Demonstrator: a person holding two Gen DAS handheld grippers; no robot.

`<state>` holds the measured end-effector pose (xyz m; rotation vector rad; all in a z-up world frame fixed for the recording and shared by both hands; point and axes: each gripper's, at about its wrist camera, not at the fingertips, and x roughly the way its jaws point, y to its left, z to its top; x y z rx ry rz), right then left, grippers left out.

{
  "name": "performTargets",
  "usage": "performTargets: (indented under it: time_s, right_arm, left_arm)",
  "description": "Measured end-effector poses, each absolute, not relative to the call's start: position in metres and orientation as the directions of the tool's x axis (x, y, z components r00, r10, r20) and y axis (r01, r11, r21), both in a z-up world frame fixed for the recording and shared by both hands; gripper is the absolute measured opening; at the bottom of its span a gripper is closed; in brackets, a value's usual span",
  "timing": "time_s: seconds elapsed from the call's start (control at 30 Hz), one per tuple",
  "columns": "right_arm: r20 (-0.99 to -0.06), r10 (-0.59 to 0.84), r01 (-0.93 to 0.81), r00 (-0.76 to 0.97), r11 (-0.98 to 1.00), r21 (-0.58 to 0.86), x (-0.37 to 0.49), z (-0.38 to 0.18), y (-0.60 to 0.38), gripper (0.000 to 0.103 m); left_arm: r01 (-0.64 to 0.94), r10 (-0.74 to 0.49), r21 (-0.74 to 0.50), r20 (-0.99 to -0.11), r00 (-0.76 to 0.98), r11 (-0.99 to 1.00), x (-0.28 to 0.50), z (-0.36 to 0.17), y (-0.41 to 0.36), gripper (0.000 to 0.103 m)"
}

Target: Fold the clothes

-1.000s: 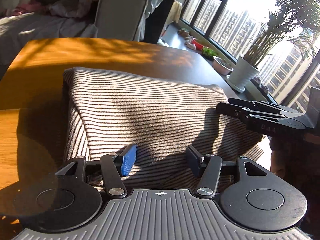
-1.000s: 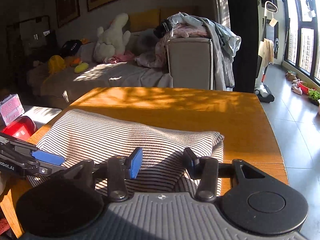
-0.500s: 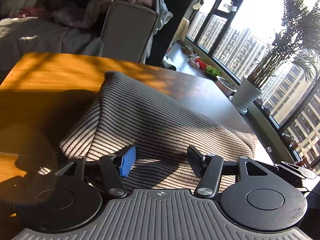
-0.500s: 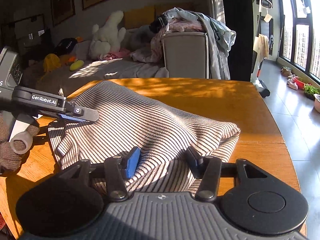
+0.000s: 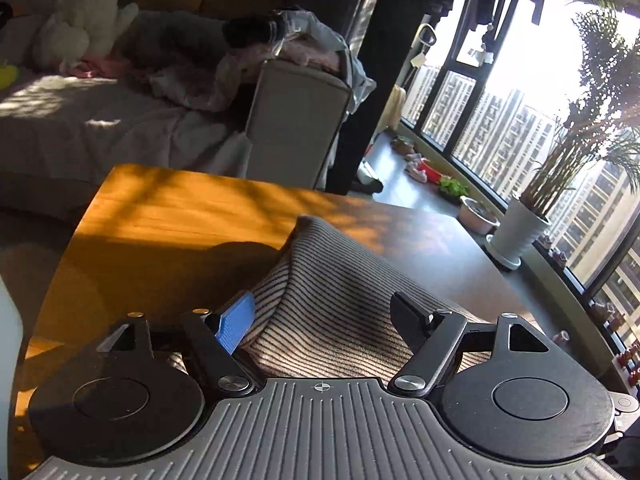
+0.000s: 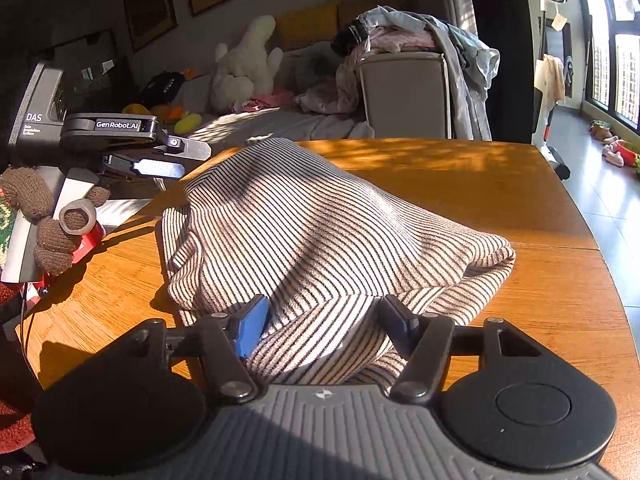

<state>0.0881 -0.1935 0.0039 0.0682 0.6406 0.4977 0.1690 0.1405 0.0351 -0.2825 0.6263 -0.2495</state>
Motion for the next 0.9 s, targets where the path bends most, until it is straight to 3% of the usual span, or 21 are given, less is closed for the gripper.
performTargets:
  time_s: [0.27, 0.43, 0.57, 0.9]
  right_arm:
    - [-0.521, 0.472, -0.361, 0.711, 0.881, 0.306, 0.088, 0.006, -0.218, 0.065]
    - [-0.476, 0.418, -0.367, 0.774, 0.908, 0.201, 0.078, 0.023, -0.218, 0.065]
    - [-0.457, 0.374, -0.365, 0.807, 0.924, 0.112, 0.095, 0.042, -0.221, 0.047]
    - [-0.574, 0.334, -0.357, 0.748, 0.931, 0.077, 0.167, -0.002, -0.201, 0.046]
  left_arm:
    - [0.112, -0.303, -0.339, -0.586, 0.752, 0.934, 0.196, 0.018, 0.147, 0.084]
    - [0.081, -0.252, -0.289, -0.628, 0.736, 0.954, 0.207, 0.005, 0.13, 0.082]
    - [0.131, -0.248, -0.233, -0.593, 0.766, 0.964, 0.19, 0.023, 0.113, 0.082]
    - [0.203, -0.286, -0.208, -0.565, 0.774, 0.957, 0.167, 0.048, 0.089, 0.084]
